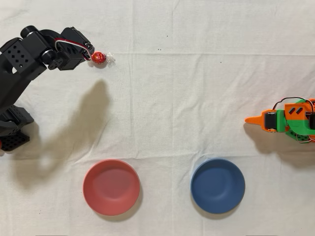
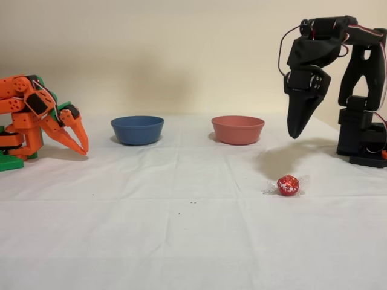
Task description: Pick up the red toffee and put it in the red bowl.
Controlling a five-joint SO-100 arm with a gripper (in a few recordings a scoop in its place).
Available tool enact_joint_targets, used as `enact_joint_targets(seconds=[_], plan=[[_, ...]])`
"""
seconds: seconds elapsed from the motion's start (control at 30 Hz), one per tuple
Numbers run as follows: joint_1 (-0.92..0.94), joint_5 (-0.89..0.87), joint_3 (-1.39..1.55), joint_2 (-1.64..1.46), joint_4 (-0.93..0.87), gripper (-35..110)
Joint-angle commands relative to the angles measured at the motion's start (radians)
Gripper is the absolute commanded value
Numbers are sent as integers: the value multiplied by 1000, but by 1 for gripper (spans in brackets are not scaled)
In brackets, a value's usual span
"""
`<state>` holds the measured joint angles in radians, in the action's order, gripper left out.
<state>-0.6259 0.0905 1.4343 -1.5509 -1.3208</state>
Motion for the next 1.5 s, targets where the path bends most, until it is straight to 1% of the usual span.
enact_joint_targets(seconds=[0.0,0.13,0.27,0.53,0.77,1.1,1.47], plan=[[-14,11,14,-37,8,11],[-14,35,41,-44,12,22],[-14,57,95,-63,25,26],[-14,106,221,-112,78,29],[-15,106,265,-107,127,29],[-34,74,270,-63,189,29],[-49,66,255,52,272,29]])
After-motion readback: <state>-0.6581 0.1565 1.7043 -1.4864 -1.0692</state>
